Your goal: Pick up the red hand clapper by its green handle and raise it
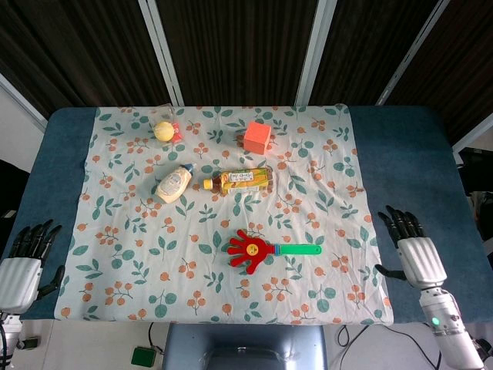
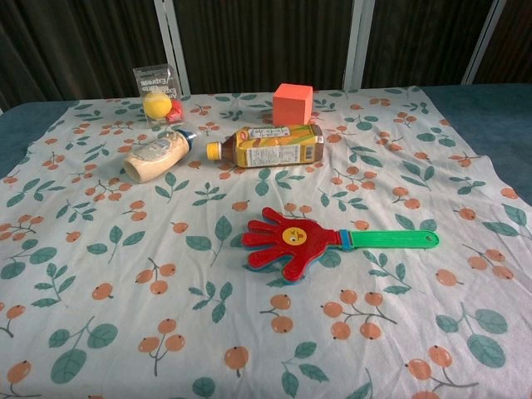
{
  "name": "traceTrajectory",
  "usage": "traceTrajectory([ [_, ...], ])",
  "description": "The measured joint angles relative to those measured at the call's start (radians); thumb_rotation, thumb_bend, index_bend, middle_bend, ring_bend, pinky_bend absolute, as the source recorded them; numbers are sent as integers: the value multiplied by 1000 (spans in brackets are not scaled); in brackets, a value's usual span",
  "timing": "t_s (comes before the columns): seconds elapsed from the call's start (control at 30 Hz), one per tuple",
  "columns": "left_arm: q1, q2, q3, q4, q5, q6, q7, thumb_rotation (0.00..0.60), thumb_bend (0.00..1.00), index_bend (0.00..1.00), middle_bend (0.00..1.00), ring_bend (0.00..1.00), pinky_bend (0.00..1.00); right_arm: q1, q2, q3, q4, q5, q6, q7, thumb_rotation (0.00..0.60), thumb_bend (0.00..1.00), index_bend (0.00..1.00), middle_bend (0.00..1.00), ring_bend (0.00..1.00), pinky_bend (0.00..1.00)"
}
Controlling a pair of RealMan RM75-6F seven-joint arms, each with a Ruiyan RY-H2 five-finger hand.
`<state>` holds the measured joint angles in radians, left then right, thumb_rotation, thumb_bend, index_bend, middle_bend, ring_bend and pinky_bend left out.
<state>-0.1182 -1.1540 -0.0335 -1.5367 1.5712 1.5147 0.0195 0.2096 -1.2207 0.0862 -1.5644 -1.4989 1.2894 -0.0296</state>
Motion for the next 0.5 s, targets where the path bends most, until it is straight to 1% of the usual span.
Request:
traceTrajectory([
  [0.13,-1,4,7,4,15,1,-23,600,406,0,0,0,57,104,-49,29,-2,45,-158,16,600,180,340,0,0,0],
  [0.2,-3,10,11,7,19,-4,-42,600,402,0,0,0,57,150,-85,38,-2,64,-208,-3,600,193,395,0,0,0],
  [0.37,-4,20,13,16,22,-4,-76,600,403,0,0,0,57,216,-194,53,9,117,-262,-129,600,232,483,0,0,0],
  [0.5,-6,27,17,19,25,-7,-101,600,400,0,0,0,60,259,-282,58,36,165,-291,-224,600,250,501,0,0,0],
])
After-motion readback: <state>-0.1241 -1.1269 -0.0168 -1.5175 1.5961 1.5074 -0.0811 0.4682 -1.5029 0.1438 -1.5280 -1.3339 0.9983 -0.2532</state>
